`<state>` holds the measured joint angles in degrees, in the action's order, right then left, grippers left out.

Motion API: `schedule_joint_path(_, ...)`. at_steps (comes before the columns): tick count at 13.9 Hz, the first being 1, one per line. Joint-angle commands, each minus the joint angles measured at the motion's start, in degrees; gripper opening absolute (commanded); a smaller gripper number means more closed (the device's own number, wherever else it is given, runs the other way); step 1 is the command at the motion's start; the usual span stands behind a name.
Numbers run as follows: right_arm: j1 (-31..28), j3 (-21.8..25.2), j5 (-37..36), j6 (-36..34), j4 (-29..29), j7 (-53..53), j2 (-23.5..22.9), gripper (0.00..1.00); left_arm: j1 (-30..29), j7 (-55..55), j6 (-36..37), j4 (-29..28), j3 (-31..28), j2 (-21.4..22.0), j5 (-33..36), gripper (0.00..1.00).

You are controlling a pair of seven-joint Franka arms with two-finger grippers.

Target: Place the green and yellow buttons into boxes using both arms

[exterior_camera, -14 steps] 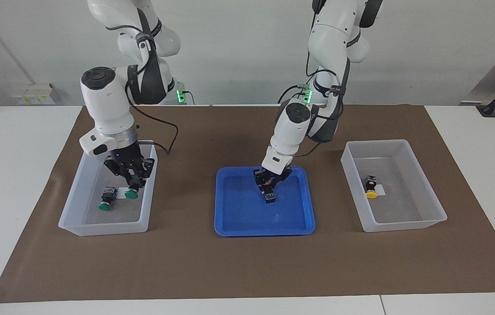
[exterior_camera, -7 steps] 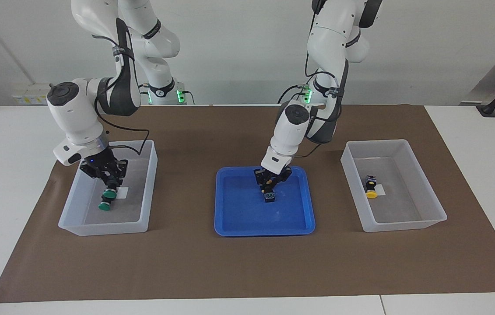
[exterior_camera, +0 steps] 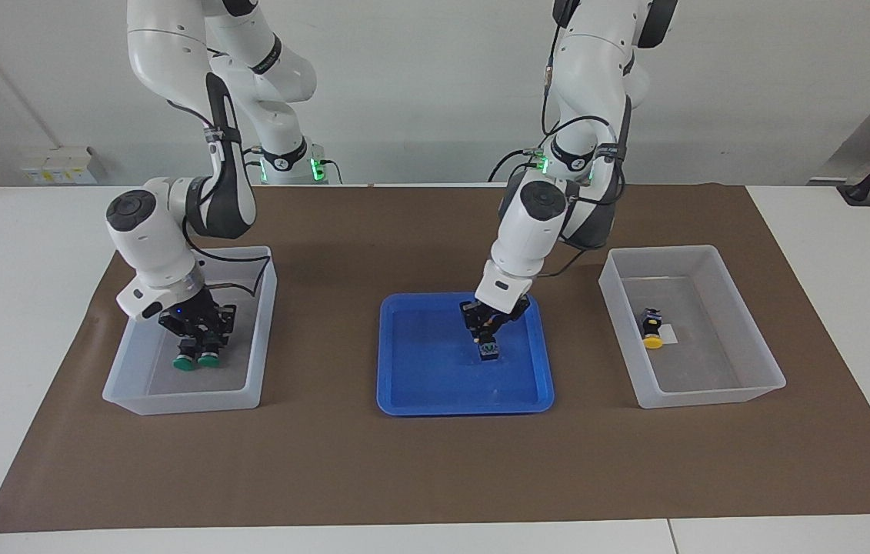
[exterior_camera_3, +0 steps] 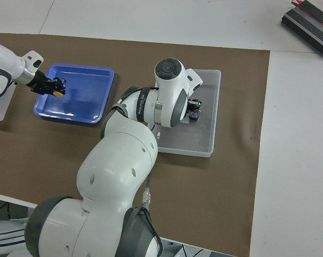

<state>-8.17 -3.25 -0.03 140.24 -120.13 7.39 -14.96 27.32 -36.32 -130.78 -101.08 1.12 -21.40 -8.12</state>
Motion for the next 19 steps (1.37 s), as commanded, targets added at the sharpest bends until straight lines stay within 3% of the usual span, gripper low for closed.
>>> schedule_joint_path(1, -0.8, -0.7, 2.0, 1.3, -1.5, 2.0, 1.0, 0.80, -4.2, 1.1, 9.2, 3.8, 0.0, 3.6, 0.4, 0.00)
schedule_joint_path(2, -0.8, -0.7, 2.0, 1.3, -1.4, 2.0, 1.0, 1.00, -6.0, 1.9, 11.7, 4.7, 0.0, 4.7, 0.8, 0.00)
schedule_joint_path(7, -0.7, -0.7, 2.0, 0.0, 0.2, 1.6, 3.3, 1.00, -18.5, 14.7, 20.2, 8.1, -0.1, 7.2, 2.1, 0.00)
schedule_joint_path(11, -0.3, -0.5, 2.0, -7.9, 5.0, -0.2, 6.2, 1.00, -30.1, 34.5, 25.9, 7.0, 0.0, 8.6, 3.0, 0.00)
schedule_joint_path(14, 0.0, -0.5, 1.8, -15.1, 9.5, -1.8, 8.7, 1.00, -34.8, 42.5, 22.0, 1.0, -0.1, 10.8, 3.2, 0.00)
schedule_joint_path(17, 0.0, -0.5, 1.1, -25.0, 16.7, -3.4, 9.8, 1.00, -35.6, 44.0, 6.7, -12.3, -0.1, 14.4, 3.1, 0.00)
schedule_joint_path(19, 0.0, -0.5, 1.1, -31.1, 21.9, -4.0, 10.0, 1.00, -35.6, 44.0, 1.9, -15.6, -0.1, 13.6, 3.2, 0.00)
